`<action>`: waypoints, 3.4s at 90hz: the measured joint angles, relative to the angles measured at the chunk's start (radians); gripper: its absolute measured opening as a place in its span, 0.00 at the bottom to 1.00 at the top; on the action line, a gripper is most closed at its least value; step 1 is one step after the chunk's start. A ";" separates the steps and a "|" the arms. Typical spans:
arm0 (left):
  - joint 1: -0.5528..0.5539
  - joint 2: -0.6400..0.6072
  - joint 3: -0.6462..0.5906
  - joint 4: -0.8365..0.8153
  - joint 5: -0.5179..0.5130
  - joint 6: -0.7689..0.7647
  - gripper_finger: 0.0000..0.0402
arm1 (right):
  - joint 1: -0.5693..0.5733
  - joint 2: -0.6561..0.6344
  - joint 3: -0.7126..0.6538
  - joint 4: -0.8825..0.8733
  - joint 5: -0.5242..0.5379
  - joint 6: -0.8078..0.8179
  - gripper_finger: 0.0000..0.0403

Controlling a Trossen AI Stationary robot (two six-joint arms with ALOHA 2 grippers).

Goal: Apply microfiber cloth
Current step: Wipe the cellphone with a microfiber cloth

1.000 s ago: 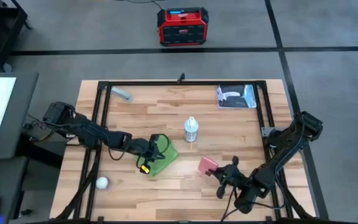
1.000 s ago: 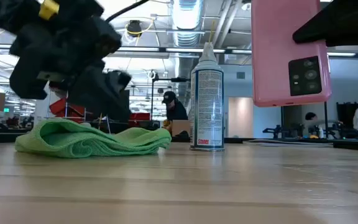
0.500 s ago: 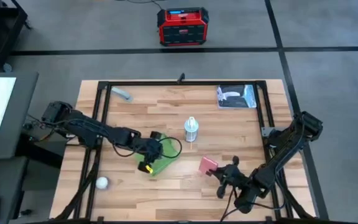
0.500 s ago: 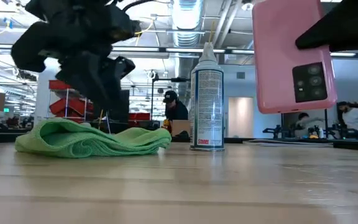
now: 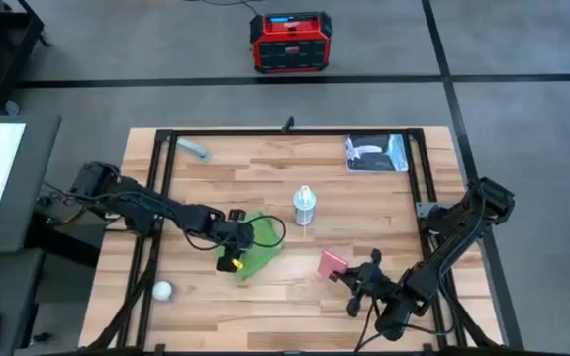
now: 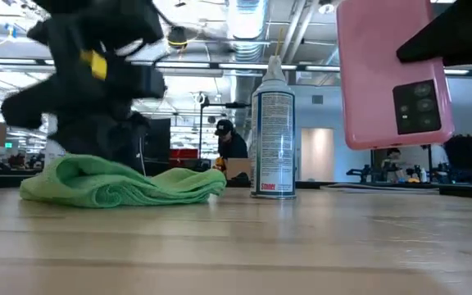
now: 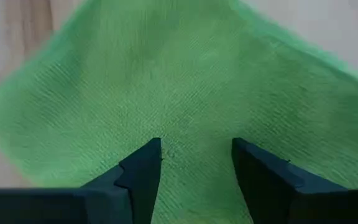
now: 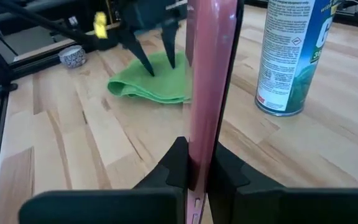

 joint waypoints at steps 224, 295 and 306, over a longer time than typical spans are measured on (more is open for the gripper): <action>-0.015 0.052 -0.006 1.328 0.425 0.242 0.00 | -0.165 0.001 -0.001 0.670 -0.219 -0.845 0.03; -0.011 0.053 -0.008 0.829 0.169 0.154 0.00 | -0.135 0.000 0.001 0.925 0.009 -1.172 0.03; -0.002 0.053 -0.008 0.787 0.140 0.137 0.00 | -0.134 0.000 0.001 0.933 0.008 -1.175 0.03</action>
